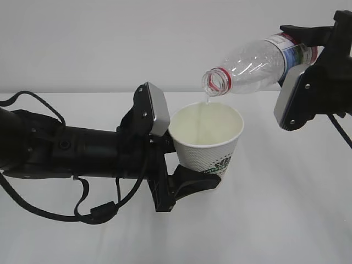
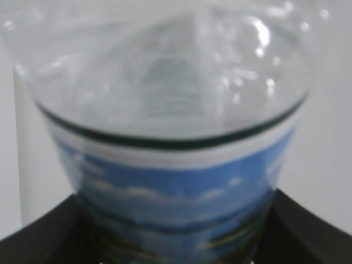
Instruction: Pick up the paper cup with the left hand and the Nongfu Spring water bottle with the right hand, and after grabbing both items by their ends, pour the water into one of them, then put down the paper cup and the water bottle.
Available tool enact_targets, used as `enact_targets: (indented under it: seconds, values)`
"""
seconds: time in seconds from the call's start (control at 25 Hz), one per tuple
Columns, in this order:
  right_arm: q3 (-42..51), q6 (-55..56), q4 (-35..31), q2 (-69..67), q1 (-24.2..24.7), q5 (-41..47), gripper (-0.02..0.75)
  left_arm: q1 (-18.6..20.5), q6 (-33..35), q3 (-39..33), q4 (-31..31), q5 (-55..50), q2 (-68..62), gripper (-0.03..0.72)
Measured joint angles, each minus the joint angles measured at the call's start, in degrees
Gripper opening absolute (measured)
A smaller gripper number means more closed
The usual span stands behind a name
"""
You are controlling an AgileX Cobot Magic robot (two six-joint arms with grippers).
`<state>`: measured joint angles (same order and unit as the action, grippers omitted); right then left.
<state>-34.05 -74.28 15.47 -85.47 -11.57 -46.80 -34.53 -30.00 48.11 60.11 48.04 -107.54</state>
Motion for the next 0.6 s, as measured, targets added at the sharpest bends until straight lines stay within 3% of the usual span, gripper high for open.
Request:
enact_targets:
  seconds: [0.6]
  values:
    - [0.0,-0.2,0.0,0.0,0.0,0.0,0.515,0.0,0.0,0.0,0.0,0.0,0.0,0.545]
